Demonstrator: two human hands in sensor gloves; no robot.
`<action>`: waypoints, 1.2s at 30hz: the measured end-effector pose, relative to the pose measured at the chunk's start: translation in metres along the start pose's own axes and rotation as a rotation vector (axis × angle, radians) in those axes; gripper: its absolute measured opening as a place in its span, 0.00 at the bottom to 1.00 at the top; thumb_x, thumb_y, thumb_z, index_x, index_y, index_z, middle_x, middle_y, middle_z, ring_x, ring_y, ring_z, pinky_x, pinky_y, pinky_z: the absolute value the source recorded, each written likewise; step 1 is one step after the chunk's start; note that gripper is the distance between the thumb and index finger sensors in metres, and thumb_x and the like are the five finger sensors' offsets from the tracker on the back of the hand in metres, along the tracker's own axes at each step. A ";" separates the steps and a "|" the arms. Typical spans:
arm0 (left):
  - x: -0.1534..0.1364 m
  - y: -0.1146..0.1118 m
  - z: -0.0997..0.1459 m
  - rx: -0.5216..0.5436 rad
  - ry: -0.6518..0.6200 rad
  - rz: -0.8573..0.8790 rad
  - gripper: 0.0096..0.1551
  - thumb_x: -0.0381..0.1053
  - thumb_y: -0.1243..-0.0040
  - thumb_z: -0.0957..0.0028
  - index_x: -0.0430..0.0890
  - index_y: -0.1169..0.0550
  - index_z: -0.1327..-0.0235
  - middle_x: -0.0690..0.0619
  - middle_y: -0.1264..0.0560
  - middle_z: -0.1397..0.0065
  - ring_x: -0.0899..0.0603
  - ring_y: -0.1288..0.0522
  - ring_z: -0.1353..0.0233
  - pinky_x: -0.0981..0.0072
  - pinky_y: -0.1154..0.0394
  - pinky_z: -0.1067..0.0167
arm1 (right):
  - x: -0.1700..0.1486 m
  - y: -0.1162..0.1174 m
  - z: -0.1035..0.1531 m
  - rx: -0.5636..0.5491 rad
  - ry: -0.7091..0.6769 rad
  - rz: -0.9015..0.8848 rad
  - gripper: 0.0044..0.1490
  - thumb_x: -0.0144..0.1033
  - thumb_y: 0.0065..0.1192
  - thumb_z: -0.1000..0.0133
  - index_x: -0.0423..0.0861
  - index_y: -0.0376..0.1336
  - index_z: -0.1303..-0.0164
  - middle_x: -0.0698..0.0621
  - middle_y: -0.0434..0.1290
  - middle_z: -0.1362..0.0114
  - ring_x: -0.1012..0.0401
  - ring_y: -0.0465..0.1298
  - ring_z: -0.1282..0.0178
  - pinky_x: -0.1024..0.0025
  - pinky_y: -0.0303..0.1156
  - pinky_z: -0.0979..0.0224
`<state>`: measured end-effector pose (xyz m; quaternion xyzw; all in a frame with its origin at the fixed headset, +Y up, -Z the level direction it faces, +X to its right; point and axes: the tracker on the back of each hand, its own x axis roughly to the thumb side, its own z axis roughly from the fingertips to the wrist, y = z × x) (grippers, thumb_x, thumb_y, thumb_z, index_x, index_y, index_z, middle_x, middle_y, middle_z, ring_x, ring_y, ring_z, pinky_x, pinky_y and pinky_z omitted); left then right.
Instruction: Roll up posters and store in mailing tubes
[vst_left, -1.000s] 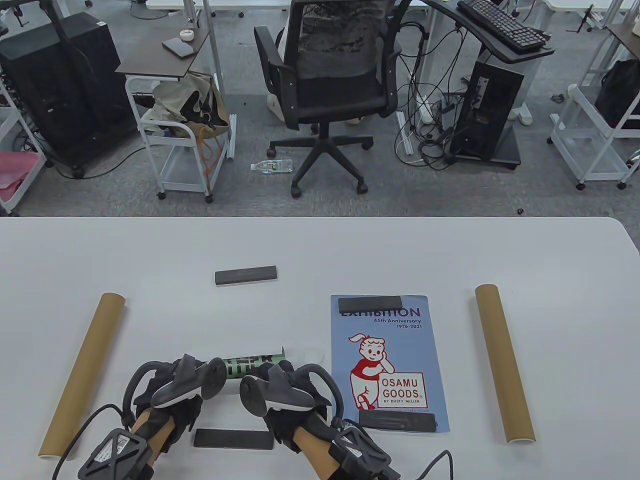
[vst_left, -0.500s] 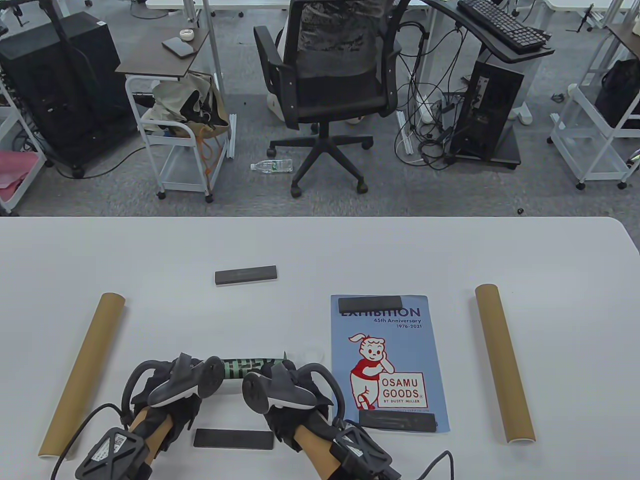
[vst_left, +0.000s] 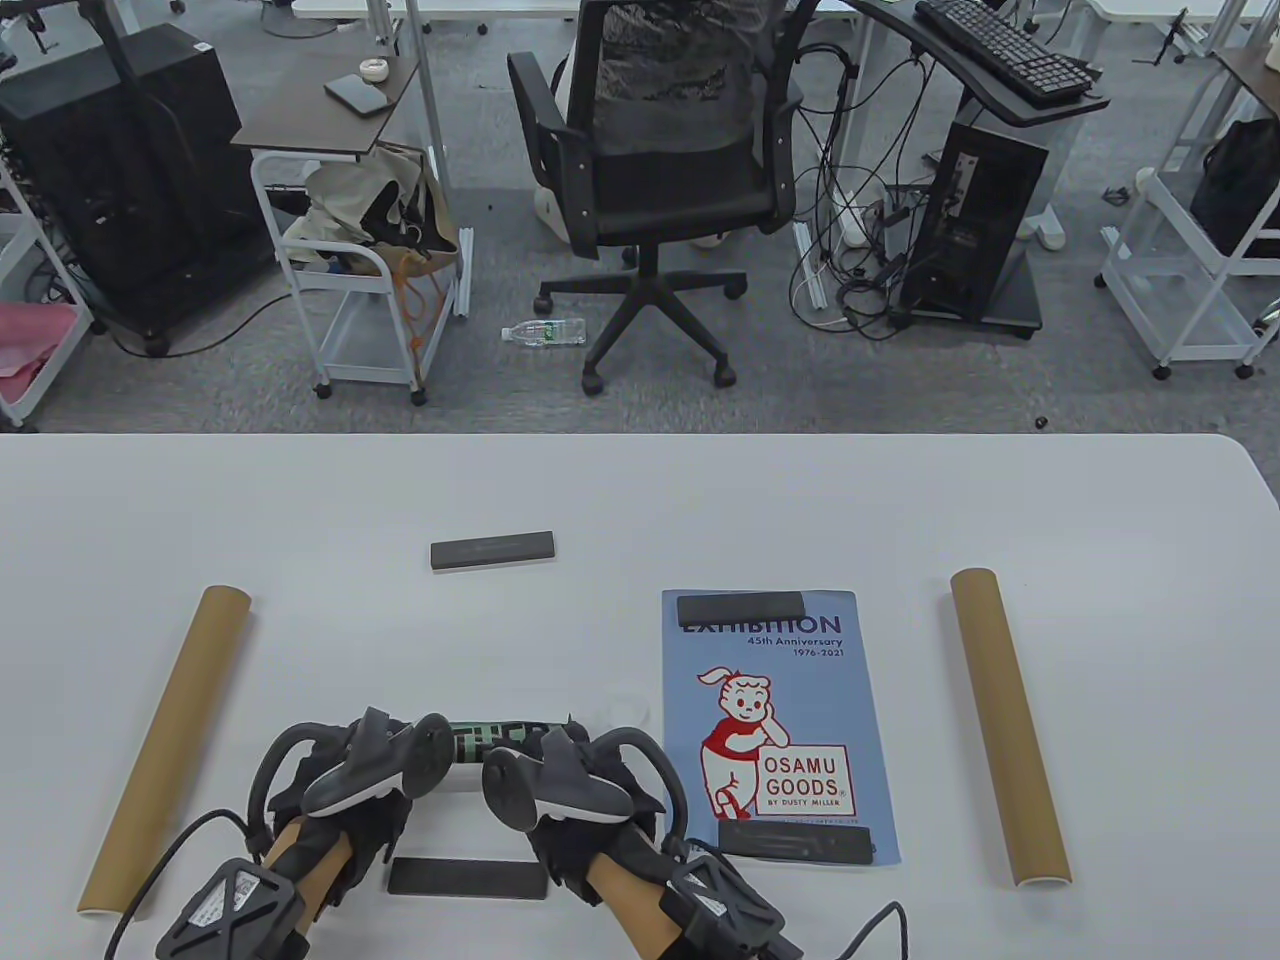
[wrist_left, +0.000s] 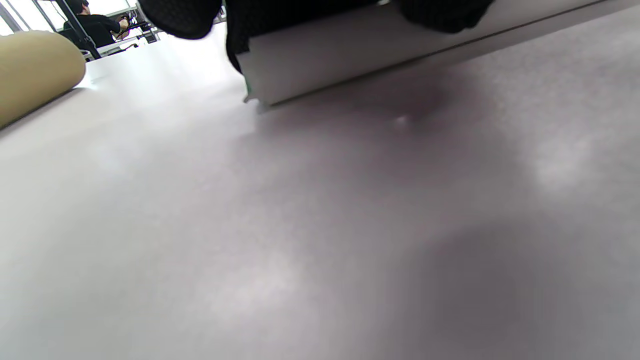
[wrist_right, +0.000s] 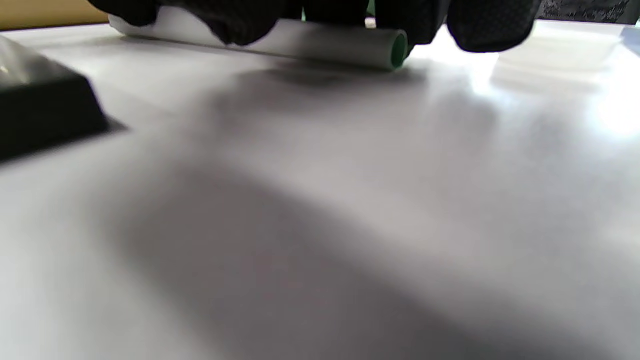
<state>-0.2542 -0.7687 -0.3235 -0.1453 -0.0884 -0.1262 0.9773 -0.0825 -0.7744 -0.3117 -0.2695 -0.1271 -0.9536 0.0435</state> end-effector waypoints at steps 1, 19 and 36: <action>0.000 -0.001 0.000 0.003 -0.003 -0.005 0.30 0.59 0.42 0.53 0.65 0.32 0.35 0.54 0.27 0.30 0.41 0.24 0.30 0.41 0.30 0.31 | 0.000 0.000 -0.001 0.005 0.004 0.007 0.36 0.37 0.55 0.44 0.53 0.46 0.26 0.46 0.54 0.22 0.41 0.54 0.23 0.37 0.59 0.29; 0.003 0.000 -0.002 0.026 0.022 -0.048 0.32 0.61 0.44 0.53 0.65 0.35 0.33 0.53 0.29 0.28 0.41 0.26 0.27 0.41 0.32 0.30 | 0.002 0.004 -0.007 0.035 0.047 0.041 0.39 0.37 0.55 0.44 0.54 0.41 0.26 0.46 0.49 0.21 0.41 0.54 0.23 0.41 0.62 0.32; -0.005 -0.004 -0.004 0.028 0.046 -0.034 0.30 0.60 0.44 0.52 0.67 0.36 0.35 0.53 0.32 0.27 0.41 0.28 0.26 0.41 0.33 0.30 | 0.003 0.002 -0.010 0.066 0.077 -0.002 0.39 0.36 0.55 0.43 0.57 0.41 0.27 0.47 0.48 0.20 0.40 0.52 0.22 0.40 0.61 0.31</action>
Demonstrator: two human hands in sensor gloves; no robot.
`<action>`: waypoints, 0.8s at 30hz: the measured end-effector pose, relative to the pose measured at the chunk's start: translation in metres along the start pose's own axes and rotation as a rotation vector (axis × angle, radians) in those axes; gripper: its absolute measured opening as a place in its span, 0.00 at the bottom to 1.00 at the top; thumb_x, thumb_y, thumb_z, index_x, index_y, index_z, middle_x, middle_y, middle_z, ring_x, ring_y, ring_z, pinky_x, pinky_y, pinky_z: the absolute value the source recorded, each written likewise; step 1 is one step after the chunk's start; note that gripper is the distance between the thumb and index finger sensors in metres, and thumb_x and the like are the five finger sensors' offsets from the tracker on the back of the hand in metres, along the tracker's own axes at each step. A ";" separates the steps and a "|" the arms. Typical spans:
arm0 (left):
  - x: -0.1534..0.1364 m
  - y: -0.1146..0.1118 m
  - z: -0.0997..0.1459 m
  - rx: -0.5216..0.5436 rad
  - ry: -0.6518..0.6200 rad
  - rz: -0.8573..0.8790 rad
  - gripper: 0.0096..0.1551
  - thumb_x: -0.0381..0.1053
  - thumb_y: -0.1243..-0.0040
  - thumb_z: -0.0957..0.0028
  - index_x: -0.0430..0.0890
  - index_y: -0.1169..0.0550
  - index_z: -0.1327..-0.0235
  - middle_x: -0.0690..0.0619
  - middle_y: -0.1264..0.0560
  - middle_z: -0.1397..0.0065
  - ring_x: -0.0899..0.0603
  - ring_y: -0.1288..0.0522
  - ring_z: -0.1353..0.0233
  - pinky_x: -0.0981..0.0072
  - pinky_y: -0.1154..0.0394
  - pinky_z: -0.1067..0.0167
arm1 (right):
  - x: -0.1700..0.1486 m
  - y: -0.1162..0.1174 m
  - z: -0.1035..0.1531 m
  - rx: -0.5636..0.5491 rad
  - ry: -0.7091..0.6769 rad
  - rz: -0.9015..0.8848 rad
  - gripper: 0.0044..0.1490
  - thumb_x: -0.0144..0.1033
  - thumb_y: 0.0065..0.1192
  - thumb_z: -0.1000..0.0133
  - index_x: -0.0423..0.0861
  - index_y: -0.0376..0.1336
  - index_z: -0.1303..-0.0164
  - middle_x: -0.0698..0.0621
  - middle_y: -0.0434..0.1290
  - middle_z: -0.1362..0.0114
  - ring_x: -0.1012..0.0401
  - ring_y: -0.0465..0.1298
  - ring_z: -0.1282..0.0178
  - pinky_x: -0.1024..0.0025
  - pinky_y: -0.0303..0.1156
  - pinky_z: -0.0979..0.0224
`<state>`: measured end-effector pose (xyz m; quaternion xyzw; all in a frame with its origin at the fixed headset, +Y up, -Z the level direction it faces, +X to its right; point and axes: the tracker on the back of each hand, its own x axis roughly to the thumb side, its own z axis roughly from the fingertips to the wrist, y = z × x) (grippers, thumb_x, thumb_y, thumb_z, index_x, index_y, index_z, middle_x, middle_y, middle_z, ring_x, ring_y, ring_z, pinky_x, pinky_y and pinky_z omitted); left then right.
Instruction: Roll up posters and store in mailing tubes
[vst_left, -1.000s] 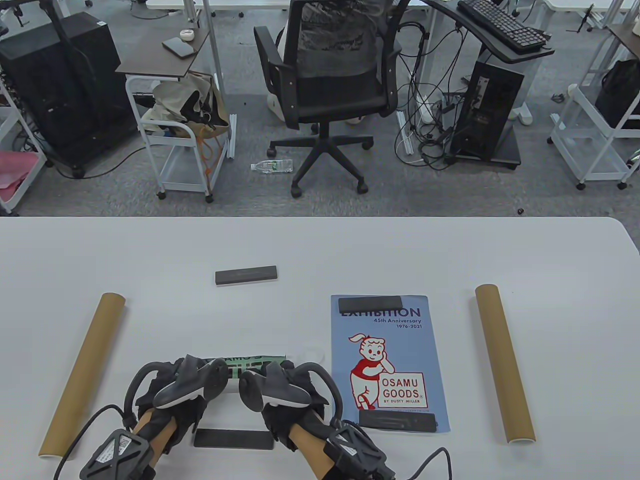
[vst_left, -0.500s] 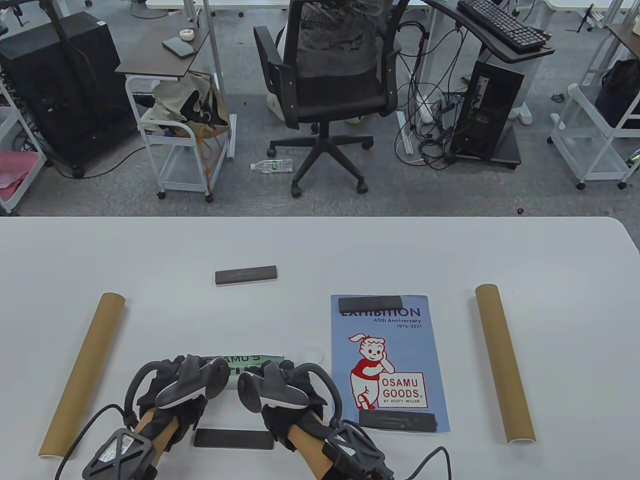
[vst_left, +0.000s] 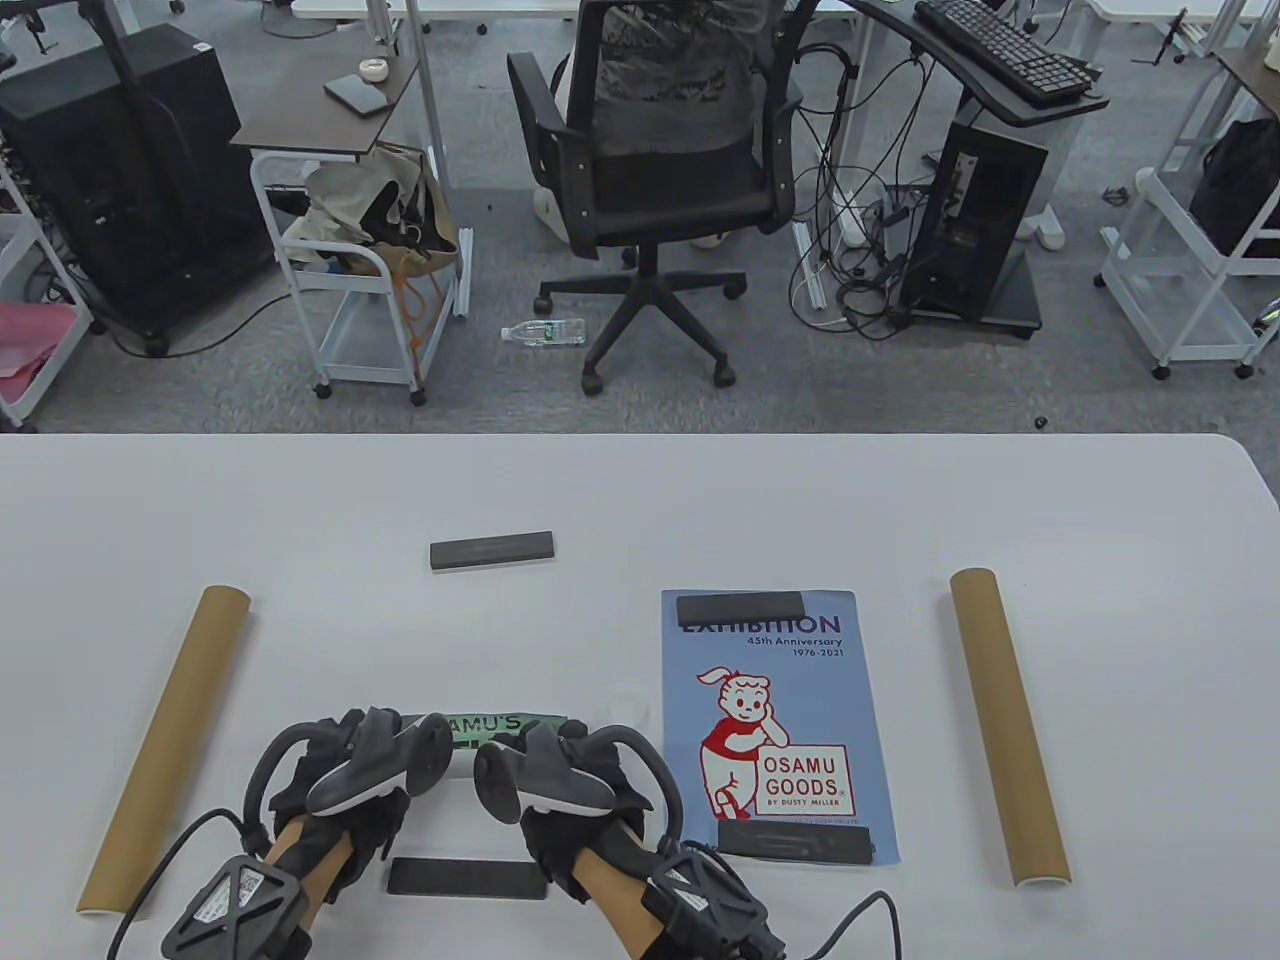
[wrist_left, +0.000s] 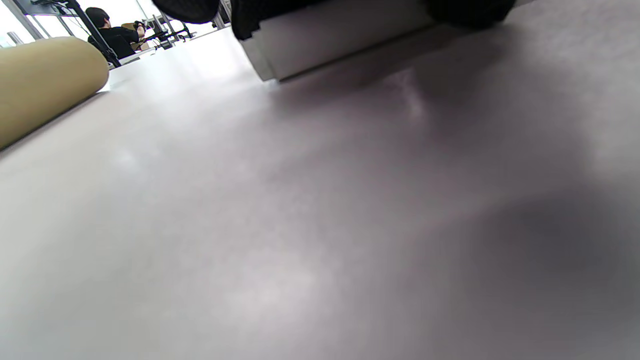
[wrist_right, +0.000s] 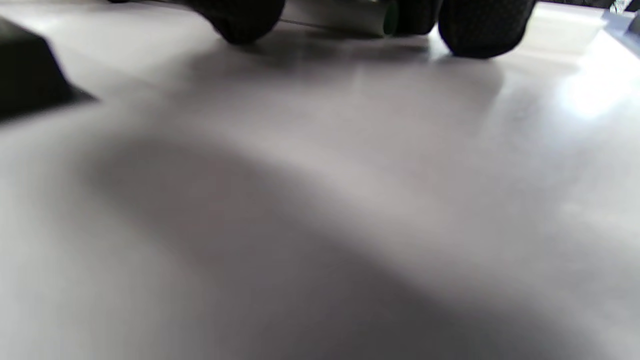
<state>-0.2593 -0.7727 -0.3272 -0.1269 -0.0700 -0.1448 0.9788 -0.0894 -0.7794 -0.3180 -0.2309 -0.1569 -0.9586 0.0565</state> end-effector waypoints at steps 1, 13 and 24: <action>-0.001 0.000 0.000 0.018 0.000 0.009 0.28 0.59 0.44 0.53 0.67 0.34 0.37 0.54 0.30 0.29 0.41 0.27 0.28 0.41 0.32 0.30 | 0.001 -0.002 0.000 0.013 0.003 -0.004 0.39 0.36 0.55 0.43 0.56 0.41 0.27 0.47 0.47 0.19 0.40 0.52 0.22 0.40 0.61 0.31; 0.002 0.005 0.003 -0.032 -0.020 0.023 0.31 0.60 0.42 0.53 0.65 0.36 0.35 0.53 0.33 0.26 0.41 0.29 0.27 0.40 0.34 0.29 | 0.003 -0.003 0.003 -0.011 -0.008 0.004 0.38 0.36 0.55 0.43 0.55 0.43 0.26 0.47 0.48 0.20 0.40 0.52 0.22 0.40 0.61 0.31; 0.002 0.005 0.004 -0.021 -0.019 0.022 0.30 0.61 0.43 0.53 0.63 0.34 0.35 0.53 0.33 0.26 0.41 0.28 0.27 0.40 0.33 0.29 | 0.011 -0.005 0.006 -0.024 -0.025 0.041 0.38 0.37 0.55 0.43 0.52 0.43 0.26 0.46 0.47 0.20 0.40 0.51 0.21 0.39 0.60 0.30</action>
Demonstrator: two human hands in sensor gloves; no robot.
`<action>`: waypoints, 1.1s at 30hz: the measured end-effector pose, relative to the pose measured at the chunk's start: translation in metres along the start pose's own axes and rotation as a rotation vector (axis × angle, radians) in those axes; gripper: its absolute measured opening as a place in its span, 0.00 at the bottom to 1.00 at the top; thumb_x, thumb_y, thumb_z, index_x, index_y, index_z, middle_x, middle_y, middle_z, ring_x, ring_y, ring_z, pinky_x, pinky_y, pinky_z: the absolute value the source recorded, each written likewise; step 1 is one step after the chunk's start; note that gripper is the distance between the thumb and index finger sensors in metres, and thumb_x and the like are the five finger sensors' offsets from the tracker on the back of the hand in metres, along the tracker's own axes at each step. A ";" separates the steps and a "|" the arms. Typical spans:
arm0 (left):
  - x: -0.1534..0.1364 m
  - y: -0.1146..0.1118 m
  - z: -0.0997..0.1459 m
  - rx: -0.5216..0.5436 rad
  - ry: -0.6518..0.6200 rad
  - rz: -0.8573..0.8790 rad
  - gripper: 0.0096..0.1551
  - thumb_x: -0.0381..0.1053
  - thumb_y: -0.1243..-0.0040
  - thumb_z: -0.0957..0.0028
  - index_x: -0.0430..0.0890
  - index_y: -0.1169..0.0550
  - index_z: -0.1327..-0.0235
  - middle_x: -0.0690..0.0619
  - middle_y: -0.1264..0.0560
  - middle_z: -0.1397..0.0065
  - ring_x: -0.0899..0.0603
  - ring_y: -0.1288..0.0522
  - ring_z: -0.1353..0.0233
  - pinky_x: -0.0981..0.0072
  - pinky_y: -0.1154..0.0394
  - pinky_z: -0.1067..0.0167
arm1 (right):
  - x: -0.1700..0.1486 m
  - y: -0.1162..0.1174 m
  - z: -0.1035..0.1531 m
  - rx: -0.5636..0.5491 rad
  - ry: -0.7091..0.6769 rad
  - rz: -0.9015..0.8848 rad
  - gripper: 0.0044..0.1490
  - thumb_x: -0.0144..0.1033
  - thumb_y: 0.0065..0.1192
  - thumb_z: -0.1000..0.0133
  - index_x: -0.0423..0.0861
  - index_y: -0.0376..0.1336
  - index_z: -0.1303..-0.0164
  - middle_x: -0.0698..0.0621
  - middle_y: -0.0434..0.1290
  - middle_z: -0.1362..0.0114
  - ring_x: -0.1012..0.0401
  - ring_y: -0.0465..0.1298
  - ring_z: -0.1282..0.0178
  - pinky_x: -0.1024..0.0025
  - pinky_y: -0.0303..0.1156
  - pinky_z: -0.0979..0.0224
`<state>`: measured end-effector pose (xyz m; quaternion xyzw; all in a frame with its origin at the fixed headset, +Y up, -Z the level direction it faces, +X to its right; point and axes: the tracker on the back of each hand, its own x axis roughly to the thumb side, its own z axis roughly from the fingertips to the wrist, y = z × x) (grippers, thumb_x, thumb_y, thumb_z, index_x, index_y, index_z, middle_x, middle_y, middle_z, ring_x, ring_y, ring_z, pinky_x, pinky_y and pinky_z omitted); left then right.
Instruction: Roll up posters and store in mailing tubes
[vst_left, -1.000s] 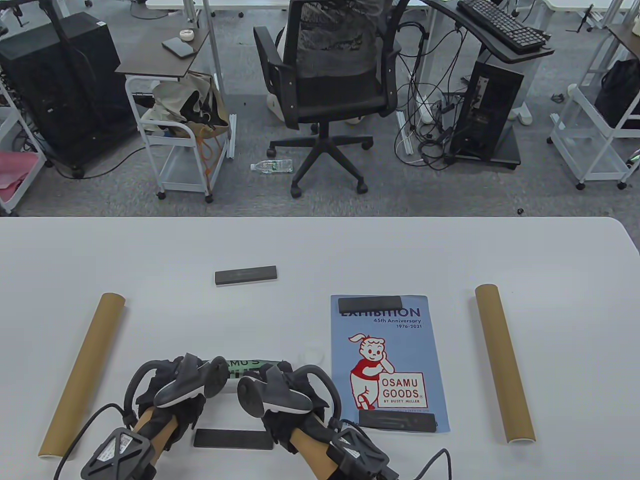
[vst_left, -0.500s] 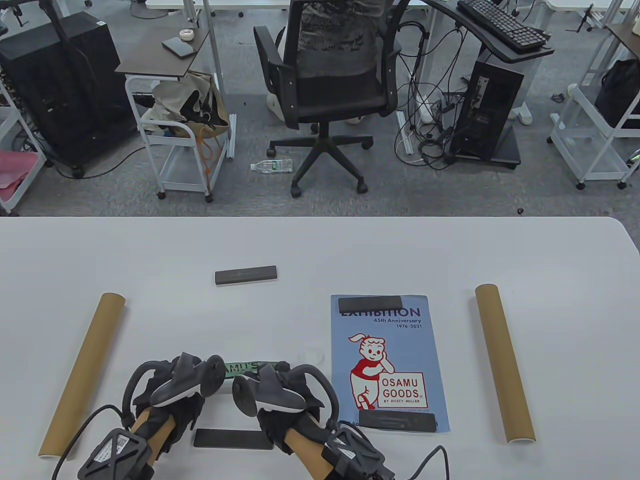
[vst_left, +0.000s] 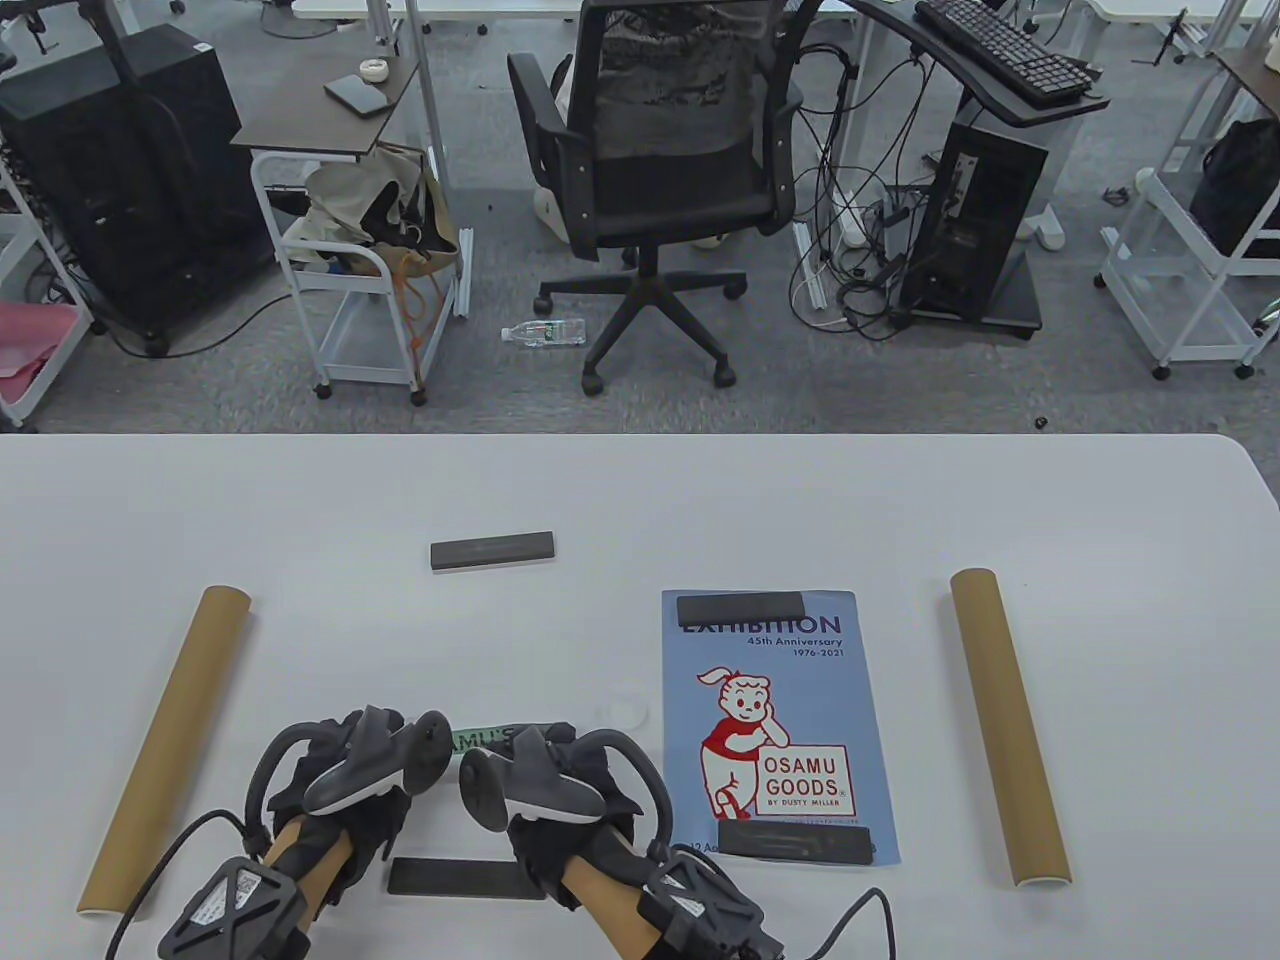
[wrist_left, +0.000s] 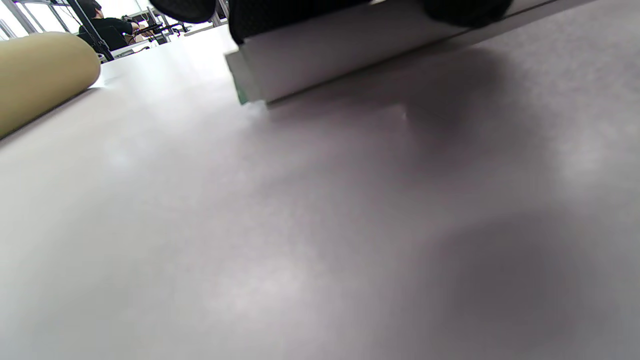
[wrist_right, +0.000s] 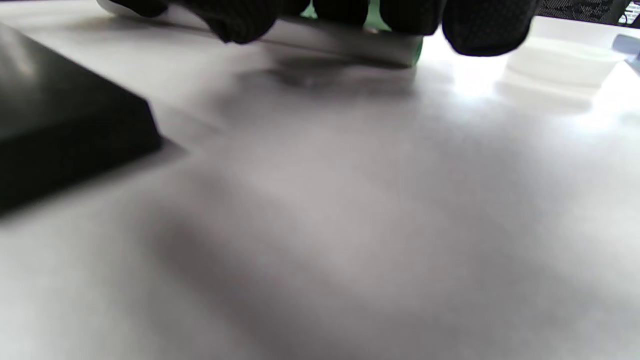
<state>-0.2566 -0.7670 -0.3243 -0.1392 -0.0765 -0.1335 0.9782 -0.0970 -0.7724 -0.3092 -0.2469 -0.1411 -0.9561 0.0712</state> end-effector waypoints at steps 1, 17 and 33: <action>-0.001 -0.002 -0.001 -0.023 0.012 0.006 0.33 0.61 0.43 0.53 0.62 0.38 0.33 0.53 0.34 0.26 0.41 0.29 0.27 0.40 0.34 0.29 | -0.001 0.001 -0.002 -0.005 0.006 0.000 0.39 0.37 0.55 0.44 0.52 0.42 0.26 0.46 0.47 0.20 0.40 0.51 0.21 0.39 0.60 0.30; -0.001 -0.003 -0.001 -0.036 0.024 0.016 0.32 0.61 0.43 0.53 0.63 0.38 0.34 0.52 0.35 0.26 0.40 0.30 0.26 0.39 0.35 0.29 | -0.008 0.003 -0.004 0.005 0.010 -0.062 0.39 0.37 0.55 0.44 0.53 0.43 0.26 0.48 0.48 0.20 0.41 0.51 0.21 0.39 0.60 0.30; -0.001 -0.003 0.000 -0.025 0.026 0.018 0.30 0.59 0.44 0.53 0.62 0.36 0.36 0.52 0.34 0.26 0.40 0.29 0.26 0.40 0.34 0.29 | -0.011 0.004 -0.002 -0.014 0.012 -0.072 0.39 0.37 0.55 0.44 0.52 0.43 0.26 0.46 0.47 0.20 0.41 0.50 0.21 0.39 0.60 0.30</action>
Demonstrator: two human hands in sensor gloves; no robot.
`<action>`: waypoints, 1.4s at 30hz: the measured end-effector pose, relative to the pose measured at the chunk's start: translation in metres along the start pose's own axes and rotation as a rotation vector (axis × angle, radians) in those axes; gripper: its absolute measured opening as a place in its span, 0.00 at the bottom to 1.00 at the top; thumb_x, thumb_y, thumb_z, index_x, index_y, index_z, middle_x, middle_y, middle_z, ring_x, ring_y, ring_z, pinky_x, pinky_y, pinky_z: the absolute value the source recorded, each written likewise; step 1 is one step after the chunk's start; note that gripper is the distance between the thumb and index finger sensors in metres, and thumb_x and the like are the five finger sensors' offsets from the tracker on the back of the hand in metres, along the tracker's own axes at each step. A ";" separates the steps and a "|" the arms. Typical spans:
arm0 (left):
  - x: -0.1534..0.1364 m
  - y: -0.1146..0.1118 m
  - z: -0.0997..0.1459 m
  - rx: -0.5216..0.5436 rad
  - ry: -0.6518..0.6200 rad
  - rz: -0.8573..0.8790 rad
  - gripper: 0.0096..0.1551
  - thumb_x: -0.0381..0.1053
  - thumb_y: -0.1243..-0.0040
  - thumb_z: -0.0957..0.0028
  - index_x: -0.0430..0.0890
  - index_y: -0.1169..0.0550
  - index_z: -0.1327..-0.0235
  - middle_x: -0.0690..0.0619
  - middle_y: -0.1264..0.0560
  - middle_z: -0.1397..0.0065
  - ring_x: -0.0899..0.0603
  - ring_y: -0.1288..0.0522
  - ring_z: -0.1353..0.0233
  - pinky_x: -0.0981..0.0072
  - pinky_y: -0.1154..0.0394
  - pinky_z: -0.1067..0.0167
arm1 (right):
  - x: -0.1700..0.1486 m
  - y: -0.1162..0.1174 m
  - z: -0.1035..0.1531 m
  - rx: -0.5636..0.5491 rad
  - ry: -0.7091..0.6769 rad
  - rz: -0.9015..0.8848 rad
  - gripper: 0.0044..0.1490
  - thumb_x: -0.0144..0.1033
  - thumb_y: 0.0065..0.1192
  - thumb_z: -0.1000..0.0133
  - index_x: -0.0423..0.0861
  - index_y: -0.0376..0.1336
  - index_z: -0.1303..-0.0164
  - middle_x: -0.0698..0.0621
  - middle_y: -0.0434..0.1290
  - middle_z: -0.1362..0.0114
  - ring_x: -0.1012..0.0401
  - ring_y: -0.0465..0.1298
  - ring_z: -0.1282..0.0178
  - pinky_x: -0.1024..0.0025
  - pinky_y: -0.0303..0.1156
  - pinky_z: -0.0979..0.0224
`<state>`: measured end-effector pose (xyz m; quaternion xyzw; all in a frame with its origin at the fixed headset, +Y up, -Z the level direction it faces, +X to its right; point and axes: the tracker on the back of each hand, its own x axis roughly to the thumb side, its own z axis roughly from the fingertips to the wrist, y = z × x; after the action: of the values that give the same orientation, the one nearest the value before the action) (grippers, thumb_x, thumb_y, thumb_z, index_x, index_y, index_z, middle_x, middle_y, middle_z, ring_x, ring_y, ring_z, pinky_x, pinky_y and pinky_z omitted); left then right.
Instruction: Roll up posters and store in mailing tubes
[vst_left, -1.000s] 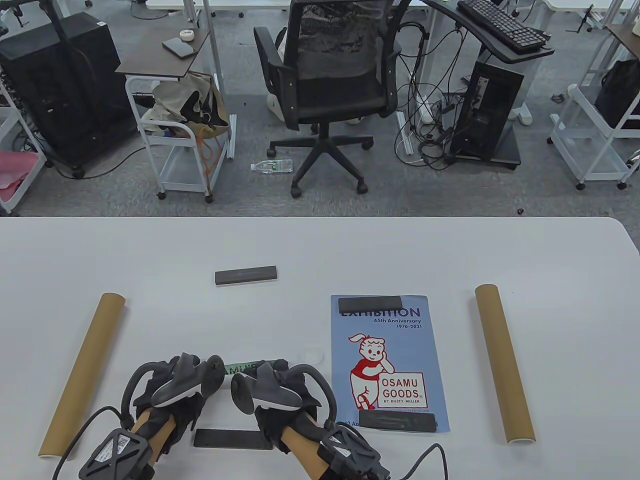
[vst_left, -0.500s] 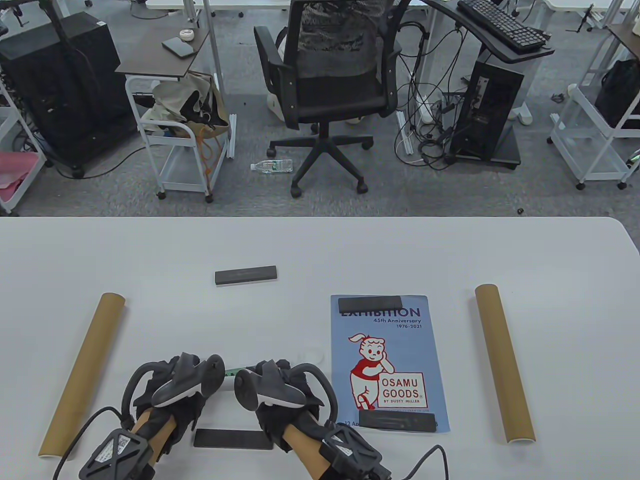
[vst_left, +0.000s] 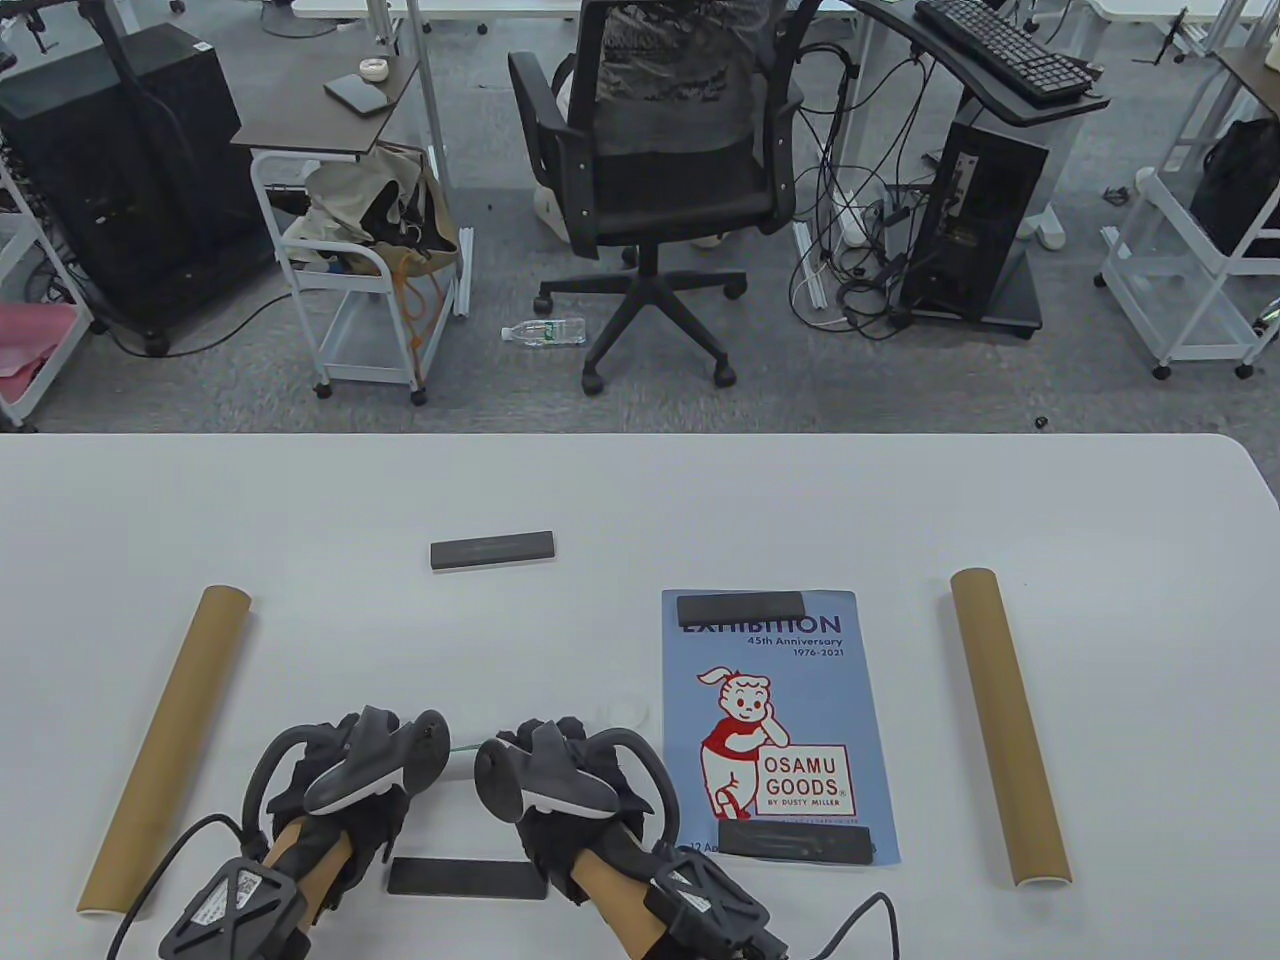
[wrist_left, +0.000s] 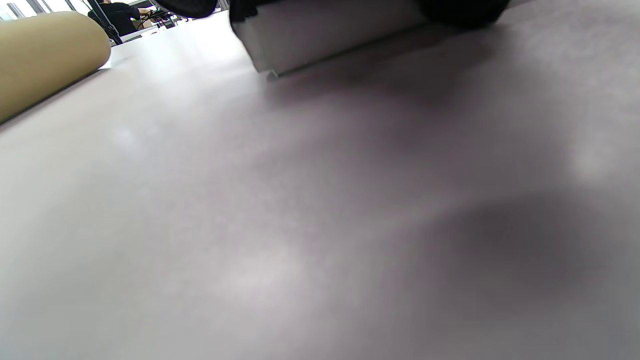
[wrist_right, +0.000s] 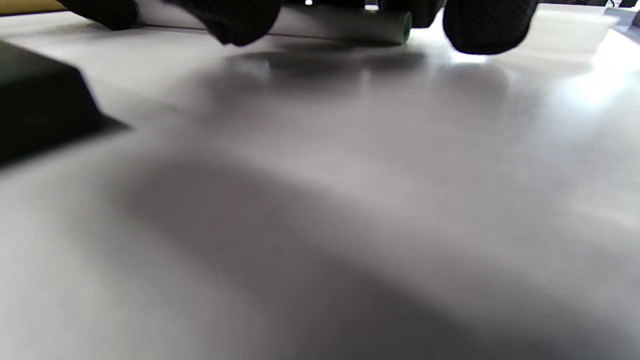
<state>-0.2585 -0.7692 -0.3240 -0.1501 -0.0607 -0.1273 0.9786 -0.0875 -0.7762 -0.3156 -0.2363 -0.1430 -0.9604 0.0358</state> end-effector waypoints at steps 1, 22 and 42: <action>0.001 0.001 0.000 0.009 -0.009 -0.003 0.29 0.58 0.43 0.53 0.61 0.35 0.37 0.52 0.33 0.26 0.40 0.29 0.27 0.39 0.34 0.29 | 0.001 -0.001 0.001 -0.003 -0.006 0.002 0.39 0.38 0.55 0.44 0.51 0.43 0.26 0.46 0.47 0.20 0.40 0.50 0.21 0.39 0.60 0.30; -0.006 0.012 0.008 0.037 -0.067 0.062 0.25 0.55 0.46 0.54 0.62 0.31 0.40 0.57 0.32 0.25 0.39 0.31 0.23 0.38 0.35 0.28 | -0.004 -0.014 0.014 -0.132 -0.015 -0.017 0.41 0.44 0.57 0.45 0.50 0.45 0.25 0.43 0.50 0.21 0.40 0.53 0.22 0.39 0.62 0.31; -0.090 0.025 0.041 0.295 -0.258 1.155 0.28 0.63 0.39 0.54 0.61 0.26 0.39 0.52 0.22 0.37 0.42 0.17 0.42 0.42 0.25 0.38 | -0.079 -0.051 0.038 -0.478 -0.143 -1.165 0.29 0.42 0.67 0.48 0.42 0.65 0.40 0.42 0.75 0.52 0.45 0.78 0.54 0.45 0.74 0.50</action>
<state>-0.3419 -0.7130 -0.3062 -0.0358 -0.1046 0.4529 0.8847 -0.0080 -0.7160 -0.3330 -0.1848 -0.0319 -0.8095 -0.5564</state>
